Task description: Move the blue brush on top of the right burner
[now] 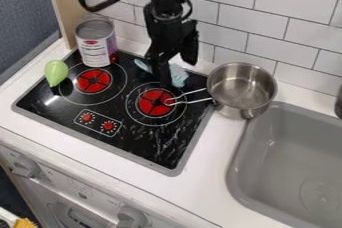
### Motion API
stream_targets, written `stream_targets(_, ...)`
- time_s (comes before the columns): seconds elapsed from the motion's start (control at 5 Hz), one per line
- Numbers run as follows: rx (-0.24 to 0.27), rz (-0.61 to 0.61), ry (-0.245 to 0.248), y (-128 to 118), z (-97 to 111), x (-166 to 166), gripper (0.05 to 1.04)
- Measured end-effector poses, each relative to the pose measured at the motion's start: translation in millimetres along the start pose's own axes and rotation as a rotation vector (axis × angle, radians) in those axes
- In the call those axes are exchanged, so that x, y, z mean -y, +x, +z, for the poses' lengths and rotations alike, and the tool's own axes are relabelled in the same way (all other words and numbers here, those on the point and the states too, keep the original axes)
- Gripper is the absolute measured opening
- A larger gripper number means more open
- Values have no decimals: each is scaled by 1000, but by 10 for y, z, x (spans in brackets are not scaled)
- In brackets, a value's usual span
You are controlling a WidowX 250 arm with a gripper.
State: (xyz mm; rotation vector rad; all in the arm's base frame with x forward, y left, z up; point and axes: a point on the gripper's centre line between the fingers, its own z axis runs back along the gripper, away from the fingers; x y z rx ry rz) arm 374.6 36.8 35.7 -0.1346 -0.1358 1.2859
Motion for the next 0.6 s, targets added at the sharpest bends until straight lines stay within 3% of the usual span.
stream_targets(0.2,44,-54,-32,-77,352,97,1001)
stream_targets(0.6,53,-88,-30,-113,444,76,1001)
